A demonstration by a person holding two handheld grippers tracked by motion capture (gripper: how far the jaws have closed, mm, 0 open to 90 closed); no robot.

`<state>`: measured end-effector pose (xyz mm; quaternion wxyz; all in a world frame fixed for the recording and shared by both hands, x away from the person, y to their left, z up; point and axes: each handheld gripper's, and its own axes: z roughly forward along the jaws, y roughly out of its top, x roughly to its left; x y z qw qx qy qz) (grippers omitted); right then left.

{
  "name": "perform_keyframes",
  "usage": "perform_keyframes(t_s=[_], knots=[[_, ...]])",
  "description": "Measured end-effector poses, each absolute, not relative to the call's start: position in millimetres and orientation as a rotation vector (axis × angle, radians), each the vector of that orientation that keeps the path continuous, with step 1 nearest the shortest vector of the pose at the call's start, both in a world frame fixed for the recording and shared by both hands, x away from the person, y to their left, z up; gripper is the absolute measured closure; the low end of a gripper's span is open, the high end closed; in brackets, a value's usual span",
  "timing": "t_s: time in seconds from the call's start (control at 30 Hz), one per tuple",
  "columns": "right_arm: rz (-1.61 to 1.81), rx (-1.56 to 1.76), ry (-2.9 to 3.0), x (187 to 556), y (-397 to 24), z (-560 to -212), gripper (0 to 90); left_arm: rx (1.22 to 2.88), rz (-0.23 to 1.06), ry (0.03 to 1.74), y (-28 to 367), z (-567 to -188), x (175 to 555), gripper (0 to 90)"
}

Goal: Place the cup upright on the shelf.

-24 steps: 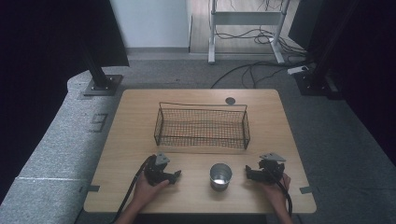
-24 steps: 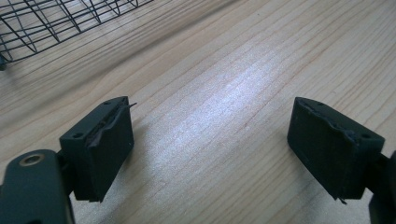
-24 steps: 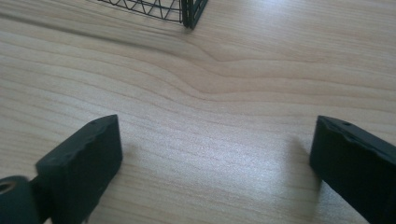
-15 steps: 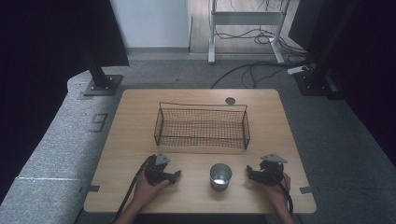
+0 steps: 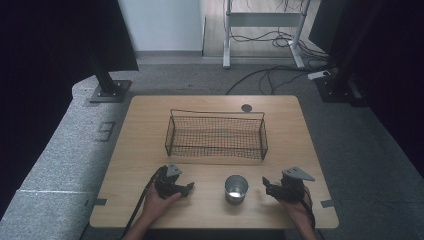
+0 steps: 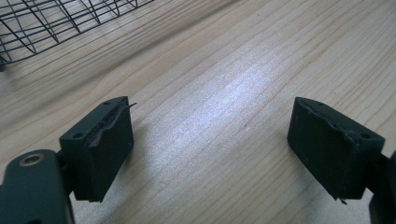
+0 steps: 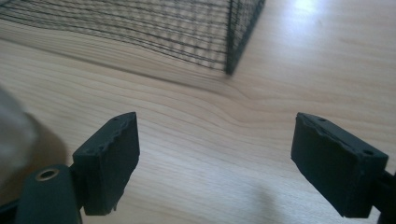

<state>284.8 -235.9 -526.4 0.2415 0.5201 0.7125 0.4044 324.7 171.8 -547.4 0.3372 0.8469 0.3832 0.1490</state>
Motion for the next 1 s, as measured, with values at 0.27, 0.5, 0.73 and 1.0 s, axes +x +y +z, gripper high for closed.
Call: perform_keyframes(t_s=[0.27,0.5,0.73,1.0], knots=[[1.206,1.366,1.974,271.5,-225.6,-517.7,15.1,2.208,0.388,0.999,171.8,-547.4,324.7,14.2],[1.261,1.309,1.992,263.2,-215.7,-508.4,13.7,2.207,0.388,0.999,171.8,-547.4,324.7,14.2],[1.283,1.242,2.02,256.6,-203.3,-501.5,13.5,2.207,0.388,0.999,171.8,-547.4,324.7,14.3],[1.33,1.192,2.039,248.9,-191.4,-494.1,13.0,2.208,0.388,0.998,171.8,-547.3,324.7,14.2]])
